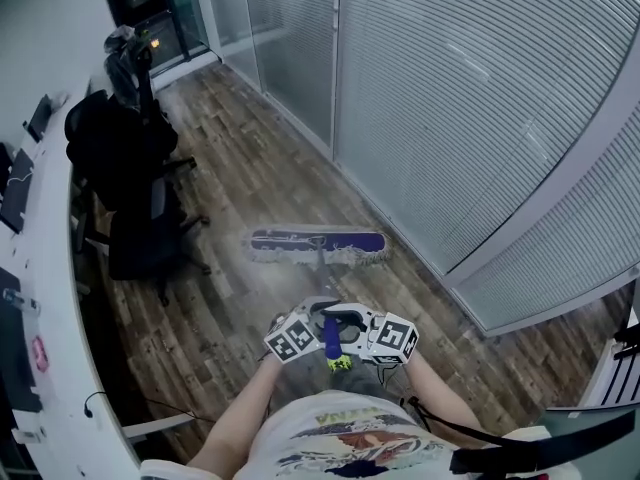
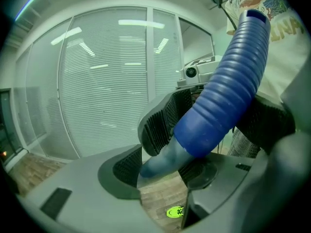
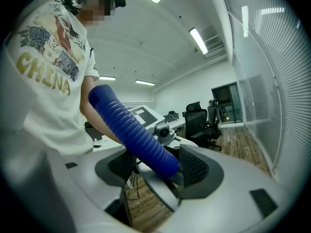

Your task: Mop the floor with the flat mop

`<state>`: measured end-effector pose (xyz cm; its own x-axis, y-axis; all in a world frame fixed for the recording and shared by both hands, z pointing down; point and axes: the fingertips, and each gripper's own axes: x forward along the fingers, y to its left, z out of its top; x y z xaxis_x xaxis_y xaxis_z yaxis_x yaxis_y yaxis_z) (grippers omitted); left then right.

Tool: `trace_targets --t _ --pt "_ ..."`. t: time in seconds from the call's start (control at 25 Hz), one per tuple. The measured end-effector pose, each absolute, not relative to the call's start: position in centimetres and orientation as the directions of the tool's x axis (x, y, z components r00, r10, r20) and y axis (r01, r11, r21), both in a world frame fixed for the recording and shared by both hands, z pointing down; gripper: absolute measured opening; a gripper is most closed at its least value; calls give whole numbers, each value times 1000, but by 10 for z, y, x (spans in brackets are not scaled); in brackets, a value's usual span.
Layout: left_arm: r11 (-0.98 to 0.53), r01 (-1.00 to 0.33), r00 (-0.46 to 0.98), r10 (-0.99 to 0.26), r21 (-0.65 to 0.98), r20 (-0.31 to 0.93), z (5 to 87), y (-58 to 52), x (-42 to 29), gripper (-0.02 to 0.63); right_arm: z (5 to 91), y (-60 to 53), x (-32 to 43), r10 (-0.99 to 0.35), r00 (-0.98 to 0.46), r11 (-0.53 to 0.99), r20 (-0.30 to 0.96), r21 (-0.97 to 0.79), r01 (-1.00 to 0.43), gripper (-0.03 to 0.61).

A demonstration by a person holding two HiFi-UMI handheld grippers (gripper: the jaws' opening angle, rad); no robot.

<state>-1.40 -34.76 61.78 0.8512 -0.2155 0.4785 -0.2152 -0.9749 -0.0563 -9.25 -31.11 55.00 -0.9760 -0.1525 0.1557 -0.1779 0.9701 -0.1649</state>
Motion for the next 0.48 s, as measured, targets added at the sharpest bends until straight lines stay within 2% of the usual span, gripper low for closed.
trace_targets --t 0.2,0.48 --pt "-974 -221 849 -217 -50 482 622 -331 -22 189 555 -294 -101 -139 -975 970 172 -174 -169 262" --pt "-979 -196 855 -202 -62 477 628 -250 -43 192 563 -214 -122 -173 -968 964 179 -173 -204 262"
